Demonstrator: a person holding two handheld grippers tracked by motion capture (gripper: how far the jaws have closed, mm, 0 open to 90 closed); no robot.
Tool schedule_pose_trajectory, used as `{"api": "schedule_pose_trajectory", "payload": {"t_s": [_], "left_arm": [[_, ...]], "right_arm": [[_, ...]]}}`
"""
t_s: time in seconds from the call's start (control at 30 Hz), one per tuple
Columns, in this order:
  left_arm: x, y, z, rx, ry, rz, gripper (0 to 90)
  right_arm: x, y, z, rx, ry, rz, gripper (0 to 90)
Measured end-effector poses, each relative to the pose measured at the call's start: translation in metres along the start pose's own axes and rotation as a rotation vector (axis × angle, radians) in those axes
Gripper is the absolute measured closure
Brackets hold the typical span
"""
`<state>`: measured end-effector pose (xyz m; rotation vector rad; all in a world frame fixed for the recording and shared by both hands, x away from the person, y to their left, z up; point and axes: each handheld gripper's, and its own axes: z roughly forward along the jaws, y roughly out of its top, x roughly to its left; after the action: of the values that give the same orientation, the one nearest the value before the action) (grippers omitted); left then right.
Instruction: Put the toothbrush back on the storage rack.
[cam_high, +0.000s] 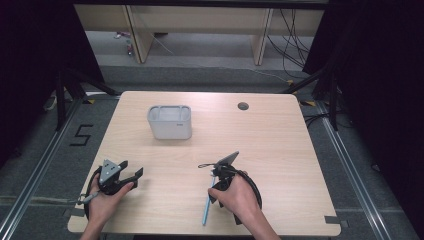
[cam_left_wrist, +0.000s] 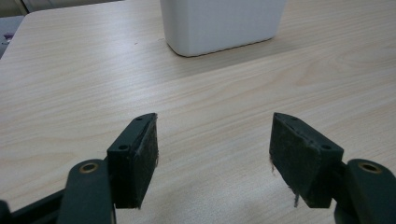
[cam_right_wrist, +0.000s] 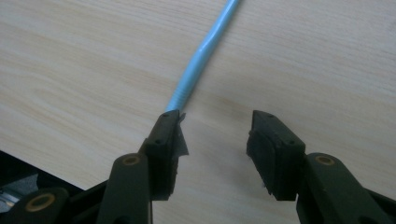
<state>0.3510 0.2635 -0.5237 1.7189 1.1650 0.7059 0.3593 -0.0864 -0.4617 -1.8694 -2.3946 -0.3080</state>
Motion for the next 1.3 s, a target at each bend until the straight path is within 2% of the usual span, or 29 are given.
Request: {"api": "schedule_pose_trajectory", "payload": {"t_s": [0.03,0.07,0.1,0.17,0.23,0.27,0.37,0.4,0.43,0.47,0.57,0.63,0.8,0.93,0.97,1.0,1.03,1.07,1.13,1.17,1.23,1.27,1.3], "left_arm": [[0.0,0.0,0.0,0.0,0.0,0.0,32.3],[0.0,0.0,0.0,0.0,0.0,0.0,32.3],[0.0,0.0,0.0,0.0,-0.001,0.0,32.3],[0.0,0.0,0.0,0.0,-0.002,0.0,32.3],[0.0,0.0,0.0,0.001,-0.001,-0.002,32.2],[0.0,0.0,0.0,0.001,-0.001,-0.002,32.2],[0.0,0.0,0.0,0.001,-0.001,-0.002,32.2],[0.0,0.0,0.0,0.001,-0.001,-0.002,32.2],[0.0,0.0,0.0,0.0,-0.001,-0.002,32.2],[0.0,0.0,0.0,0.001,-0.001,-0.001,32.2],[0.0,0.0,0.0,0.001,-0.003,-0.002,32.2],[0.0,0.0,0.0,0.001,-0.004,-0.003,32.2],[0.0,0.0,-0.001,0.001,-0.006,-0.003,32.1],[0.001,0.0,-0.001,0.0,-0.01,-0.003,32.1],[0.001,0.0,-0.001,-0.001,-0.011,-0.003,32.1],[0.001,0.0,-0.001,0.0,-0.011,-0.003,32.1],[0.001,0.0,-0.001,0.0,-0.011,-0.005,32.1],[0.001,0.0,-0.001,0.001,-0.012,-0.005,32.1],[0.001,-0.001,-0.001,0.0,-0.012,-0.005,32.1],[0.0,-0.001,-0.001,0.0,-0.013,-0.005,32.1],[0.0,-0.001,0.0,-0.005,-0.013,-0.009,32.1],[0.0,-0.001,-0.001,-0.005,-0.013,-0.009,32.1],[0.0,-0.001,-0.001,-0.005,-0.013,-0.009,32.1]], "right_arm": [[0.0,0.001,-0.002,0.021,-0.005,0.0,54.6],[0.002,0.002,-0.003,0.036,-0.011,0.031,54.7],[0.002,0.003,-0.003,0.032,-0.022,0.021,54.7],[0.005,0.006,-0.005,0.07,-0.048,0.078,55.0],[0.004,0.006,-0.006,0.074,-0.034,0.052,55.2],[0.006,0.007,-0.005,0.075,-0.036,0.078,55.2],[0.007,0.008,-0.003,0.078,-0.061,0.091,55.3],[0.008,0.009,-0.004,0.096,-0.057,0.104,55.5],[0.009,0.009,-0.002,0.077,-0.068,0.113,55.6],[0.01,0.01,-0.003,0.102,-0.071,0.119,55.7],[0.014,0.011,-0.002,0.085,-0.076,0.117,55.9],[0.016,0.013,-0.003,0.111,-0.072,0.116,56.1],[0.022,0.016,-0.002,0.112,-0.08,0.121,55.4],[0.026,0.018,-0.002,0.105,-0.08,0.127,55.1],[0.028,0.018,0.001,0.077,-0.086,0.126,54.9],[0.029,0.02,-0.001,0.1,-0.076,0.123,54.9],[0.029,0.02,0.001,0.075,-0.082,0.111,54.8],[0.03,0.021,0.0,0.097,-0.081,0.121,54.7],[0.031,0.022,0.001,0.098,-0.082,0.116,54.8],[0.03,0.022,0.001,0.107,-0.081,0.091,54.8],[0.032,0.023,0.005,0.09,-0.082,0.115,54.8],[0.032,0.024,0.005,0.112,-0.086,0.105,54.9],[0.032,0.024,0.006,0.113,-0.08,0.113,54.9]]}}
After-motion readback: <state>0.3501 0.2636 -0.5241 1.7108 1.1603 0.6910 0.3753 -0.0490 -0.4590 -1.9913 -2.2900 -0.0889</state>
